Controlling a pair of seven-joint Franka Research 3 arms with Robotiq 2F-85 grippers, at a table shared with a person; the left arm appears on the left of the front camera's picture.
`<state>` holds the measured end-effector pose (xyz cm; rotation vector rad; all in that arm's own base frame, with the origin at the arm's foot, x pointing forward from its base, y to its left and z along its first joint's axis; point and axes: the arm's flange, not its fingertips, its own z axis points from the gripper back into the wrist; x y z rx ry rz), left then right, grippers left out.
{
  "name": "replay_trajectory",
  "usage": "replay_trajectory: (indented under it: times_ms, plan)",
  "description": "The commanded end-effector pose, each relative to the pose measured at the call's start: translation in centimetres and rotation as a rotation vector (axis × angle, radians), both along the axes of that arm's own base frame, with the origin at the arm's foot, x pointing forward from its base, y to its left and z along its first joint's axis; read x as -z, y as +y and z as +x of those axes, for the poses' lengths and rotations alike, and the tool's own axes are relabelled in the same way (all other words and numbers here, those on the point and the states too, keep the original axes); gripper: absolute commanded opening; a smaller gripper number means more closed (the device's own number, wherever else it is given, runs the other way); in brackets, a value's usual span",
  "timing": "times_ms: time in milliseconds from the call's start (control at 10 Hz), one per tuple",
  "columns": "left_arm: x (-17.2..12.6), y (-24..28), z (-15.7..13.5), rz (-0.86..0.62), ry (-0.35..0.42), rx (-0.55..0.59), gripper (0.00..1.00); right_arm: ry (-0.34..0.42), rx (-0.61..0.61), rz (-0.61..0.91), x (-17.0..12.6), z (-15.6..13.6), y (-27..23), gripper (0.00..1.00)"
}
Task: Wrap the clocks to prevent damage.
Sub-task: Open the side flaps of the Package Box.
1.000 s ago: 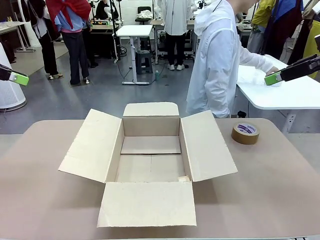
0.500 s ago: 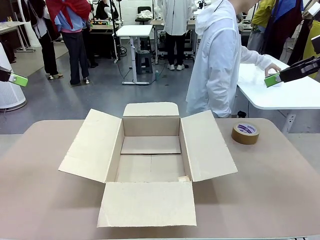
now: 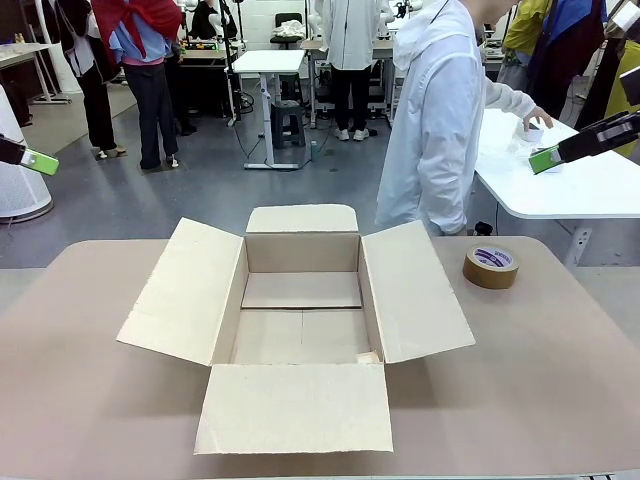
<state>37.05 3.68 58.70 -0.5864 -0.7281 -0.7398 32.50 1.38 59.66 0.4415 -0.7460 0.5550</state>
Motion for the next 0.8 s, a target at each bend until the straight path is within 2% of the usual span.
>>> replay_trajectory:
  times_ms: [0,200,400,500,600,700]
  plan:
    - [-3.0,-3.5,1.4,0.091,0.07,-0.068,0.0,0.142,0.182,-0.033,-2.4,1.2,6.0,0.0]
    - [-4.2,-11.3,4.1,0.297,0.239,-0.112,0.0,0.27,0.288,-0.144,-3.2,3.8,14.3,0.0]
    - [-1.9,-18.6,6.4,0.507,0.465,-0.177,0.0,0.391,0.369,-0.25,-1.6,6.7,21.1,0.0]
    - [0.5,-21.8,7.4,0.579,0.571,-0.237,0.0,0.466,0.5,-0.295,0.7,8.9,23.6,0.0]
    - [2.8,-23.6,7.9,0.597,0.618,-0.311,0.0,0.526,0.548,-0.311,2.9,10.2,24.6,0.0]
    - [4.7,-24.5,8.2,0.615,0.628,-0.402,0.0,0.57,0.6,-0.322,4.8,11.1,25.0,0.0]
